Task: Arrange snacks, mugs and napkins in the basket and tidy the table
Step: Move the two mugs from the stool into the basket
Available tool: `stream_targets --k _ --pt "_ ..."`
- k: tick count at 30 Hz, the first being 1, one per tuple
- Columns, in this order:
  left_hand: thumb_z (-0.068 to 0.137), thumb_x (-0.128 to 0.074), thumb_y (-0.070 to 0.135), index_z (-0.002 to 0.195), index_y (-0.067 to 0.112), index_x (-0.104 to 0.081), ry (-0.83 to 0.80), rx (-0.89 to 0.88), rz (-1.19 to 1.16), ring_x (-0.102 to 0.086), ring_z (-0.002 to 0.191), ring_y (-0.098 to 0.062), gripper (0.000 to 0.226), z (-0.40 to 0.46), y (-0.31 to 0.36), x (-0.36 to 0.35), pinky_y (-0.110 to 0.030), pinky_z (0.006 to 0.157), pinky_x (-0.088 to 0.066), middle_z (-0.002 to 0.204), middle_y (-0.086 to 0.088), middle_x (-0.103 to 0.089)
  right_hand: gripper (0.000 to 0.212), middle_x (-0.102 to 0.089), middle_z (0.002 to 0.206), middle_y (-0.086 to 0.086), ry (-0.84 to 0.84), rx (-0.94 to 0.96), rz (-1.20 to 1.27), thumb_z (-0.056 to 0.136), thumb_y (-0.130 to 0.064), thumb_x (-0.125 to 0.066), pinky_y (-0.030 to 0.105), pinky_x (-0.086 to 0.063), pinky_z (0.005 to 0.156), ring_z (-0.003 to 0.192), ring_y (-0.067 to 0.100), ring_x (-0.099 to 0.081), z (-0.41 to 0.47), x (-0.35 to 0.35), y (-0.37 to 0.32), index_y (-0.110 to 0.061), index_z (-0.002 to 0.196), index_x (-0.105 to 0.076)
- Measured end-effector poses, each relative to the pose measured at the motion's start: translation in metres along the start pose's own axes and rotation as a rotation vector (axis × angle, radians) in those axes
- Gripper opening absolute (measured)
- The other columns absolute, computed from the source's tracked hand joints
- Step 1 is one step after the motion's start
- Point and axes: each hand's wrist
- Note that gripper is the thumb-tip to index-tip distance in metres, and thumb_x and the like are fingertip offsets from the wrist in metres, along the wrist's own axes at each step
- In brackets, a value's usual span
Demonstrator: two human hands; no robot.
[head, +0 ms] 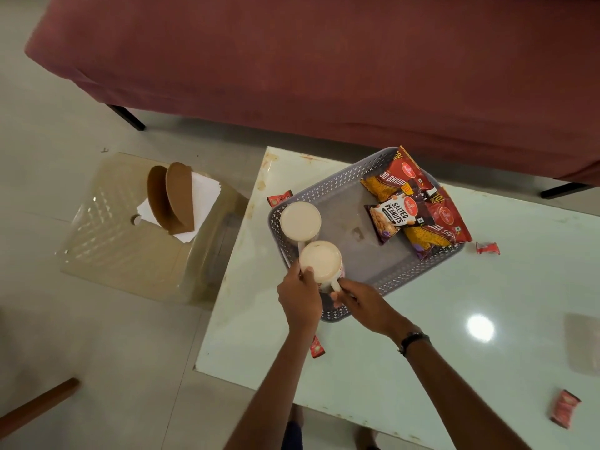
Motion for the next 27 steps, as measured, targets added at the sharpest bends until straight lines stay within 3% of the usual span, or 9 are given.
stream_targets --k 2,6,9,13,18,22,24,27 --pt "0.095 -0.046 0.015 0.124 0.005 -0.057 0.007 -0.009 0.007 -0.061 0.108 -0.032 0.033 -0.003 -0.001 -0.002 -0.044 0.090 -0.053 0.120 -0.017 -0.065 0.024 -0.061 0.097 0.006 -0.023 -0.030 -0.080 0.099 -0.017 -0.043 0.029 -0.045 0.075 0.085 0.017 -0.056 0.003 -0.001 -0.001 0.000 0.108 -0.057" --pt "0.095 -0.046 0.013 0.132 0.010 -0.052 0.006 -0.021 0.011 -0.059 0.114 -0.031 0.037 -0.013 0.000 -0.005 -0.043 0.096 -0.050 0.124 -0.014 -0.064 0.035 -0.055 0.123 0.022 -0.048 -0.039 -0.353 0.095 -0.010 -0.047 0.041 -0.048 0.093 0.110 0.035 -0.054 0.010 -0.007 -0.004 0.004 0.127 -0.050" --pt "0.095 -0.047 0.012 0.131 0.010 -0.052 -0.002 -0.016 -0.001 -0.058 0.117 -0.031 0.037 -0.013 0.000 -0.004 -0.042 0.098 -0.048 0.127 -0.013 -0.062 0.033 -0.060 0.118 0.021 0.000 -0.120 -0.389 0.095 -0.016 -0.050 0.037 -0.049 0.090 0.106 0.035 -0.058 0.010 -0.011 -0.006 0.002 0.121 -0.056" --pt "0.093 -0.050 0.011 0.129 0.009 -0.054 -0.043 -0.023 -0.015 -0.058 0.117 -0.030 0.037 -0.010 -0.001 0.001 -0.042 0.098 -0.048 0.127 -0.012 -0.062 0.024 -0.062 0.112 0.018 0.046 -0.193 -0.487 0.093 -0.006 -0.046 0.031 -0.046 0.080 0.102 0.033 -0.059 -0.002 -0.006 -0.015 0.003 0.110 -0.062" --pt "0.090 -0.053 0.009 0.118 0.008 -0.058 -0.014 -0.093 -0.134 -0.062 0.108 -0.023 0.028 -0.014 -0.007 0.022 -0.031 0.088 -0.051 0.118 -0.009 -0.066 0.018 -0.062 0.105 0.017 0.330 -0.328 -0.535 0.092 -0.004 -0.045 0.025 -0.038 0.067 0.097 0.030 -0.062 -0.019 0.009 -0.044 0.001 0.100 -0.060" --pt "0.090 -0.050 0.004 0.113 0.011 -0.059 0.096 -0.110 -0.225 -0.063 0.105 -0.023 0.025 -0.003 -0.017 0.054 -0.039 0.093 -0.053 0.114 -0.007 -0.066 0.022 -0.062 0.106 0.015 0.435 -0.174 -0.467 0.096 -0.010 -0.042 0.025 -0.040 0.069 0.097 0.028 -0.061 -0.010 0.008 -0.094 0.001 0.104 -0.059" --pt "0.089 -0.049 0.003 0.107 0.016 -0.059 0.165 -0.118 -0.256 -0.064 0.099 -0.021 0.024 0.009 -0.022 0.074 -0.045 0.087 -0.055 0.109 -0.001 -0.066 0.025 -0.063 0.105 0.014 0.429 -0.095 -0.436 0.097 -0.013 -0.038 0.028 -0.042 0.072 0.095 0.028 -0.061 0.006 -0.001 -0.118 -0.001 0.102 -0.060" --pt "0.088 -0.049 0.002 0.101 0.011 -0.061 0.251 -0.095 -0.302 -0.065 0.094 -0.022 0.020 0.035 -0.031 0.105 -0.050 0.082 -0.056 0.102 -0.002 -0.066 0.022 -0.063 0.103 0.014 0.388 0.000 -0.386 0.096 -0.013 -0.040 0.029 -0.039 0.069 0.093 0.030 -0.061 0.037 -0.021 -0.152 -0.002 0.099 -0.059"
Point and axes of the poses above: each hand's wrist, its own z-axis towards the middle knuckle, its own x-axis out of the back of the hand, y = z × x
